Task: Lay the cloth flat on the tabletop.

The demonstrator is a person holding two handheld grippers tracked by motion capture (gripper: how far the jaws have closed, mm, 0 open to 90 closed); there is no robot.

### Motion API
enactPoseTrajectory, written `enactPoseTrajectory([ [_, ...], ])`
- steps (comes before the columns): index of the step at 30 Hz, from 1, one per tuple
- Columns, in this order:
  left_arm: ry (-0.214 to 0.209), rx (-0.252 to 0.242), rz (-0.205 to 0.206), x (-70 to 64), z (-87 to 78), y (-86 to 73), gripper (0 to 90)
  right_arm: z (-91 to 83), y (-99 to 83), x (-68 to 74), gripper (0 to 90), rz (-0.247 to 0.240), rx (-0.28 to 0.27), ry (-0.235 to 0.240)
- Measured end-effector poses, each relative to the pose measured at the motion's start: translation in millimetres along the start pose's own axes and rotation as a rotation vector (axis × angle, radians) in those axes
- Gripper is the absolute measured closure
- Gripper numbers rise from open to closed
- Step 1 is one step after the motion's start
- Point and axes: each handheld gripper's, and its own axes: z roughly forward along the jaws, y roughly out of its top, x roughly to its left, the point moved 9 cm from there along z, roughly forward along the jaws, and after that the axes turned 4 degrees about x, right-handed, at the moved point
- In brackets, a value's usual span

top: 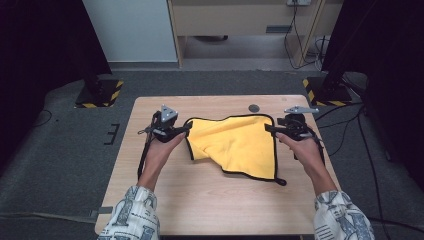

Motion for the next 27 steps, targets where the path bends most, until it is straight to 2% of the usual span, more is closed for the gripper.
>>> enactPoseTrajectory([
  [6,-0.017,-0.008,0.029,-13.6,-6.2,-8.2,34.4,-6.5,-6.6,17.1,41.3,-0.03,-0.008,0.04],
  [14,-0.034,-0.012,0.058,-28.8,-21.0,-27.4,36.6,-17.3,-16.2,39.9,39.2,-0.079,-0.021,0.103],
  [20,-0.042,-0.008,0.056,-33.2,-29.9,-51.1,40.5,-25.3,-25.1,49.6,53.2,-0.122,-0.037,0.123],
  [27,-0.064,0.015,0.058,-42.5,-28.3,-82.3,44.1,-26.6,-43.0,52.4,64.5,-0.129,-0.04,0.136],
])
